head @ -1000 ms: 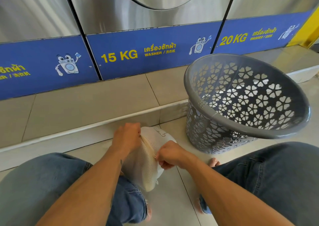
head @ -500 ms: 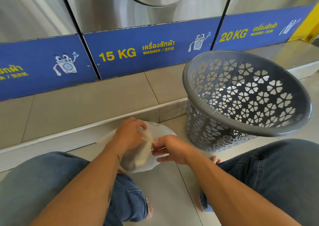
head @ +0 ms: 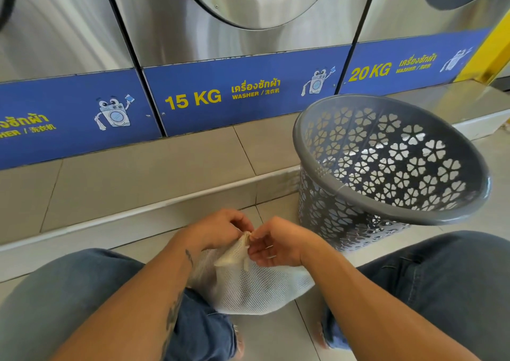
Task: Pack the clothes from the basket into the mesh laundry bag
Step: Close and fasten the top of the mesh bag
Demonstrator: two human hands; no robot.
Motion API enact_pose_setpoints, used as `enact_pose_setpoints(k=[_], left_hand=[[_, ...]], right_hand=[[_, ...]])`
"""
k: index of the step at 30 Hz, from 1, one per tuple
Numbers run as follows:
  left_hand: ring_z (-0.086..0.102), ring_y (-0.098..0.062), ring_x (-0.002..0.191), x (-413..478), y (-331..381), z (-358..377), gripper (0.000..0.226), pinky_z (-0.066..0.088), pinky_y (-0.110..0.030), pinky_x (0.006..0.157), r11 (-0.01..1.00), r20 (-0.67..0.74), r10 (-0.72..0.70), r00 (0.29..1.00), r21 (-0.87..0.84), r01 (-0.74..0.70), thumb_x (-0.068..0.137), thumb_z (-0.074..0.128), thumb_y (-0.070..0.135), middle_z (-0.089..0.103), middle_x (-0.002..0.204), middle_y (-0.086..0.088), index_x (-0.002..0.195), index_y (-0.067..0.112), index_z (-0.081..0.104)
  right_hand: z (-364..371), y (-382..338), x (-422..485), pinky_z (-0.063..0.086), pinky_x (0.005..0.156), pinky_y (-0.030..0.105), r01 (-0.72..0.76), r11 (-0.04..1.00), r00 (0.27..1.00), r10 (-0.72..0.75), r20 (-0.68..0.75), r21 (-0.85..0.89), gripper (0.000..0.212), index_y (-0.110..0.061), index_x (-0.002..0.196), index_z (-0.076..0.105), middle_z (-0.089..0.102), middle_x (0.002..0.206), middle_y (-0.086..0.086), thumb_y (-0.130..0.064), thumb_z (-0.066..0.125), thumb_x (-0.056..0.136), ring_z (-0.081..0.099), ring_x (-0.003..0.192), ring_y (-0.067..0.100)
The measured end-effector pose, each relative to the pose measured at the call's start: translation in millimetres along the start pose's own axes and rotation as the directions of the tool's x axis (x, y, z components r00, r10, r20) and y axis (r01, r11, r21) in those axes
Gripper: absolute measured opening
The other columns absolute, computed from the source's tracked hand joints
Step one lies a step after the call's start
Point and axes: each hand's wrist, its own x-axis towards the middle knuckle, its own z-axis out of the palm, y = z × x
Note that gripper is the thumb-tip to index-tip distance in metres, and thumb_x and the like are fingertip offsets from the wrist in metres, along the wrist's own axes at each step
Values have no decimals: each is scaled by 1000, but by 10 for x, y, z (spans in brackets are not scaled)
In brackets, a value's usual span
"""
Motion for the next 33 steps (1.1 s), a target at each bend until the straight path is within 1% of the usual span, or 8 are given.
enact_pose_setpoints(k=[2, 5, 8, 11, 19, 25, 30, 33], left_hand=[[65, -12, 97, 6, -7, 31, 24, 55, -33, 88, 999, 9, -8, 1000, 35, 8, 82, 64, 11, 72, 98, 10, 87, 32, 75], [66, -13, 91, 26, -69, 68, 20, 57, -31, 83, 994, -51, -32, 998, 101, 37, 84, 66, 11, 72, 92, 9, 83, 30, 74], [65, -11, 88, 29, -117, 101, 17, 55, -28, 78, 991, -84, -52, 995, 121, 62, 84, 67, 15, 72, 89, 10, 80, 30, 74], [64, -10, 88, 47, -129, 127, 17, 53, -26, 74, 992, -95, -66, 993, 103, 76, 84, 66, 16, 72, 89, 10, 80, 29, 75], [63, -11, 88, 129, -129, 183, 16, 48, -25, 71, 994, -152, -106, 983, 14, 110, 83, 67, 14, 71, 88, 7, 76, 27, 72], [62, -12, 88, 181, -167, 174, 11, 48, -26, 71, 988, -180, -133, 975, -107, 115, 83, 69, 15, 71, 90, 6, 78, 24, 73], [61, -12, 84, 189, -160, 193, 12, 46, -26, 68, 982, -222, -153, 963, -144, 123, 81, 68, 13, 69, 86, 6, 80, 23, 72], [59, -10, 76, 136, -139, 201, 9, 44, -23, 60, 988, -251, -149, 956, 0, 154, 83, 64, 15, 68, 81, 6, 79, 18, 72]], right_hand=[[32, 94, 80, 53, 92, 37, -7, 996, 1000, 7, -8, 90, 13, -2, 93, 70, 66, 91, 13, -7, 58, 90, 61, 90, 25], [114, 189, 156, 53, 80, 33, 14, 982, 999, -5, -51, 190, 10, -4, 93, 69, 63, 86, 10, -2, 60, 91, 58, 80, 19], [170, 241, 173, 53, 69, 28, 33, 979, 996, -17, -82, 200, 11, -5, 97, 69, 64, 85, 7, -1, 61, 92, 57, 74, 16], [162, 257, 180, 53, 68, 28, 56, 978, 994, -36, -99, 202, 12, -4, 96, 70, 65, 81, 6, 1, 60, 91, 58, 72, 15], [221, 386, 238, 59, 60, 28, 234, 959, 945, -186, -268, 160, 7, -1, 87, 74, 71, 70, 10, 5, 70, 86, 66, 60, 16], [261, 413, 303, 53, 60, 27, 392, 920, 845, -360, -394, 0, 6, -6, 79, 75, 69, 64, 4, -3, 76, 84, 62, 61, 14], [264, 389, 358, 52, 64, 29, 374, 924, 825, -374, -424, -87, 10, -12, 74, 75, 70, 71, 2, -6, 77, 81, 63, 67, 14], [263, 370, 374, 50, 61, 30, 336, 937, 856, -345, -384, -93, 15, -13, 71, 72, 69, 74, 5, -3, 73, 83, 60, 69, 17]])
